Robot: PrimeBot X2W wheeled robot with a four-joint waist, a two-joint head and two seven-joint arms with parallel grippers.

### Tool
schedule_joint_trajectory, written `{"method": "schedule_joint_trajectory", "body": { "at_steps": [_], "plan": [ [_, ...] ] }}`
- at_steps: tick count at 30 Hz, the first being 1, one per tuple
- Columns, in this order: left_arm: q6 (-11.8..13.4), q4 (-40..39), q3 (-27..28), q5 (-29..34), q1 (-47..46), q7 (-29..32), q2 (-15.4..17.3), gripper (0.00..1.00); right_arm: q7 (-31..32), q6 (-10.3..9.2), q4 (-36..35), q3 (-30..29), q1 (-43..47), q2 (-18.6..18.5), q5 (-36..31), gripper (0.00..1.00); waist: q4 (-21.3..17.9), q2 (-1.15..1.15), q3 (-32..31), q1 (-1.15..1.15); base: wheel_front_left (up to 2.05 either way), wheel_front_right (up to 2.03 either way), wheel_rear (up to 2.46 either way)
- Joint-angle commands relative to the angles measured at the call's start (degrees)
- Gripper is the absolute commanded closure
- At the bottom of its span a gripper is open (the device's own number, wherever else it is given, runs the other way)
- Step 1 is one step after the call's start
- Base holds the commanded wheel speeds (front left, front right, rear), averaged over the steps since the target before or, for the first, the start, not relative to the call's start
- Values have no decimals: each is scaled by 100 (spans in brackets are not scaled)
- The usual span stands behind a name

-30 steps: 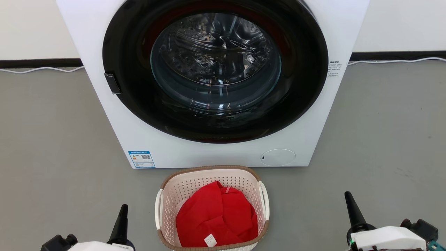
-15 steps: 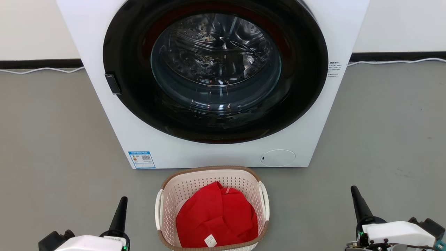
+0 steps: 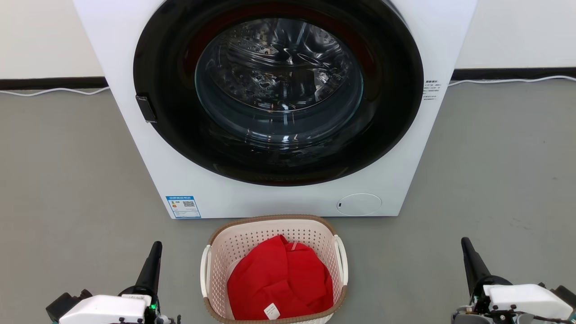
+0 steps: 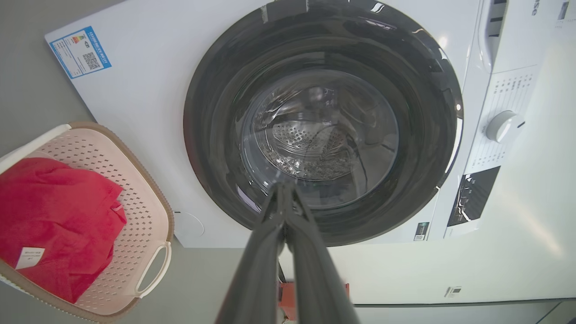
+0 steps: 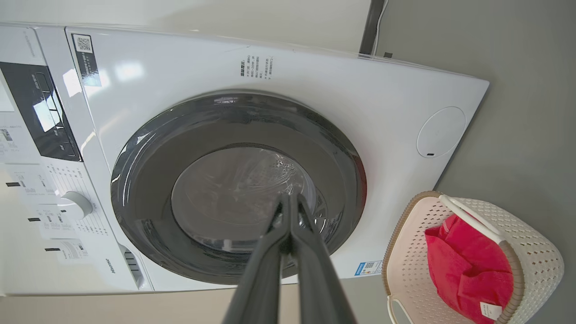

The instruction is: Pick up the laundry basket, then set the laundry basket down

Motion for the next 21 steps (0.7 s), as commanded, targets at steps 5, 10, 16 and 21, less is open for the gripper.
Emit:
{"method": "schedule_joint_trajectory", "body": {
  "at_steps": [5, 10, 16, 21],
  "plan": [
    [-140, -76, 223, -467, -396, 116, 65, 100, 163, 39, -240, 12, -386, -53, 414, 100, 1, 0, -6, 0, 0, 0, 0],
    [-193, -42, 269, -782, -471, 204, 66, 100, 249, 41, -263, -62, -412, -51, 692, 100, 2, 0, -11, 0, 0, 0, 0],
    [-233, -16, 310, -1013, -528, 274, 62, 100, 317, 42, -280, -124, -432, -44, 896, 100, 2, 0, -14, 0, 0, 0, 0],
    [-233, -15, 322, -1003, -529, 284, 53, 100, 327, 42, -279, -135, -433, -36, 887, 100, 2, 0, -14, 0, 0, 0, 0]
  ]
}}
